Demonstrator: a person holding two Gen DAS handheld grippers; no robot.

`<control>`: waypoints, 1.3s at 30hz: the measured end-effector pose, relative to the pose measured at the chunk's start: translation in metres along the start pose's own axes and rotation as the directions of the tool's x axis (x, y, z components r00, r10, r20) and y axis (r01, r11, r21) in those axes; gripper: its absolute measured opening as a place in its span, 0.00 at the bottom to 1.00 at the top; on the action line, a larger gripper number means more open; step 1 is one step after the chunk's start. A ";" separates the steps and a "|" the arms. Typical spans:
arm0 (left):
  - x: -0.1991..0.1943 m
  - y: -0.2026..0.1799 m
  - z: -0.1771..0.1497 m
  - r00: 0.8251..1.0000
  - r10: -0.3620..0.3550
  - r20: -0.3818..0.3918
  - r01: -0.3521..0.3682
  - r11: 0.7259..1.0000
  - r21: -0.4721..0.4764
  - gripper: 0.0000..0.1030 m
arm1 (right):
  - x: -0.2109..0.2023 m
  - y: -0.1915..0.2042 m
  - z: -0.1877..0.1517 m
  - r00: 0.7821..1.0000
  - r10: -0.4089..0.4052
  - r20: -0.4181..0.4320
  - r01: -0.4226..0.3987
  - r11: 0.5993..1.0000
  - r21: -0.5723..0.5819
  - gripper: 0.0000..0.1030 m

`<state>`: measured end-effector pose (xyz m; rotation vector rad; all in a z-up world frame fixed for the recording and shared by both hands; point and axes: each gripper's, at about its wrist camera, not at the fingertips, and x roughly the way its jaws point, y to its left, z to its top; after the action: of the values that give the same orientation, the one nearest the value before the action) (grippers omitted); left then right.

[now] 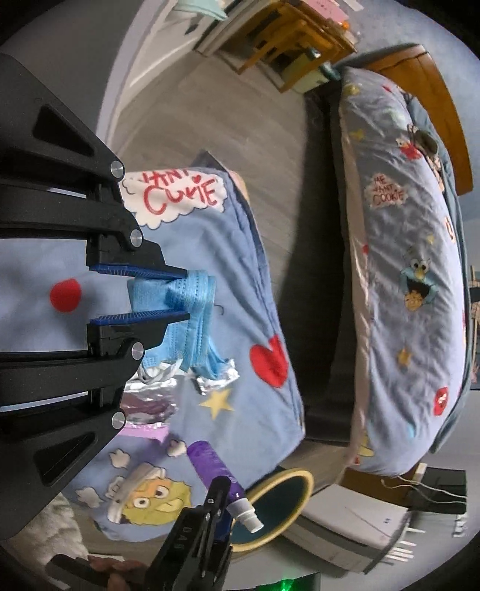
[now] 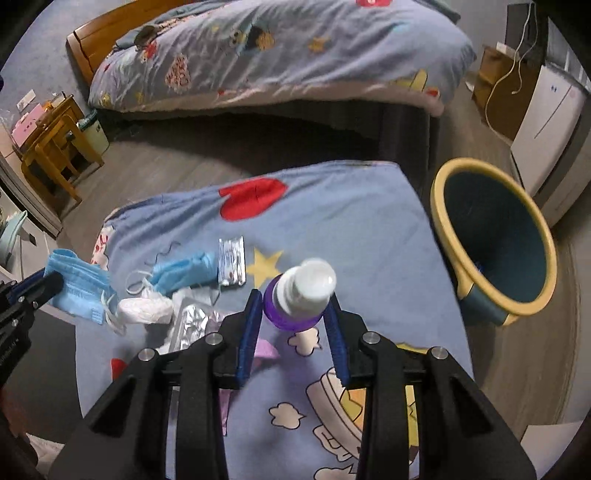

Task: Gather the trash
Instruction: 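Carry the spray bottle and blue mask over the bin and lower them in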

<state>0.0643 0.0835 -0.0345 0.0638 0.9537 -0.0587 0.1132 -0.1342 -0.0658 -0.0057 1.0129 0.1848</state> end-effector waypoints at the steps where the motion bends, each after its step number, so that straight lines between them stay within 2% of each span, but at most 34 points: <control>1: 0.001 0.000 0.000 1.000 -0.006 -0.001 0.005 1.000 -0.005 0.17 | -0.004 0.000 0.004 1.000 0.001 0.014 -0.001 1.000 -0.006 0.32; 6: 0.002 -0.002 0.002 1.000 -0.014 0.003 0.014 1.000 0.002 0.17 | -0.026 0.000 0.019 0.999 -0.002 0.050 0.005 0.999 -0.050 0.32; 14: -0.005 -0.008 0.008 0.999 -0.027 0.037 0.026 0.999 0.018 0.17 | -0.062 -0.012 0.047 0.994 0.053 0.091 -0.045 0.995 -0.092 0.32; 21: -0.011 -0.018 0.016 0.996 -0.056 0.067 0.055 0.998 0.016 0.17 | -0.085 -0.029 0.066 0.990 0.059 0.125 -0.038 0.986 -0.163 0.32; 28: -0.015 -0.037 0.025 0.992 -0.093 0.082 0.091 0.996 0.026 0.17 | -0.071 -0.066 0.080 0.993 0.078 0.083 -0.070 0.993 -0.097 0.32; 34: -0.015 -0.063 0.031 0.987 -0.131 0.089 0.127 0.991 0.050 0.17 | -0.068 -0.089 0.077 0.995 0.052 0.088 -0.044 0.994 -0.098 0.32; 39: -0.010 -0.081 0.032 0.988 -0.131 0.077 0.126 0.990 0.071 0.17 | -0.059 -0.104 0.069 0.997 0.028 0.072 -0.021 0.995 -0.096 0.32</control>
<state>0.0779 0.0007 -0.0105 0.0602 0.8737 -0.2104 0.1572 -0.2396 0.0124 -0.0731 0.9308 0.2545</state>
